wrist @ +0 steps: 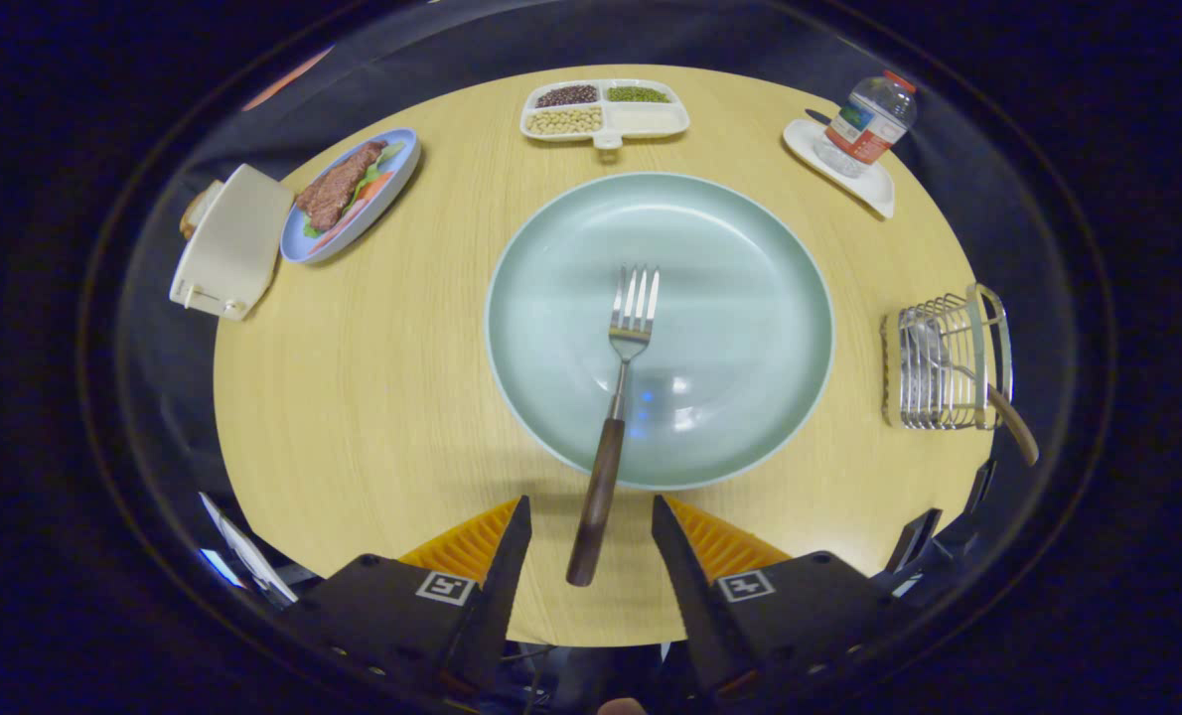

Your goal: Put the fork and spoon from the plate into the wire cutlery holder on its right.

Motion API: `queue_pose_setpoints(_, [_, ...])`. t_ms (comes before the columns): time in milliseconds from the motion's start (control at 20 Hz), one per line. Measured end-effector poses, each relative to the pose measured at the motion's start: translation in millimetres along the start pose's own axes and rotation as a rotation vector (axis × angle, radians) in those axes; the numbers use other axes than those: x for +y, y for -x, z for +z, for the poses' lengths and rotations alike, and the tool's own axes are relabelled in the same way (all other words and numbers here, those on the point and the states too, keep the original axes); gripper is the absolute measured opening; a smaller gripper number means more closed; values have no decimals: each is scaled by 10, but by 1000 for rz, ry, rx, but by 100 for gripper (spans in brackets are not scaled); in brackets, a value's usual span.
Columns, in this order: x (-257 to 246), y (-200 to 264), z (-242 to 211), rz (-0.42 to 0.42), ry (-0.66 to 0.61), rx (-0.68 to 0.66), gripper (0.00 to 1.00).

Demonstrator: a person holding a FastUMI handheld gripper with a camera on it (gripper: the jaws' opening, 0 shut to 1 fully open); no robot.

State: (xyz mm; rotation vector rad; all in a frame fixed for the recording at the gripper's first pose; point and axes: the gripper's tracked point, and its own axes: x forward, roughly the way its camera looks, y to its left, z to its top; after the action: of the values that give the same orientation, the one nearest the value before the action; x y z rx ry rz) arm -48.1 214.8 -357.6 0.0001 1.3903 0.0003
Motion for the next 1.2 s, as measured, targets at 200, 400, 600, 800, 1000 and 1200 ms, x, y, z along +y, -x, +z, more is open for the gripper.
queue_pose_setpoints(200, [41, -126, -83, 7, -22, 46, 37])
queue_pose_setpoints(400, [-74, -91, -52, 0, -7, 46, 12])
queue_pose_setpoints(600, [-100, 44, -63, 35, 4, 35, 0])
queue_pose_setpoints(800, [-161, 352, -119, 88, -12, 49, 0])
queue_pose_setpoints(1000, [-388, 744, -47, 110, -19, 6, 0])
queue_pose_setpoints(1200, [-817, 1195, 83, 113, -23, -49, 1])
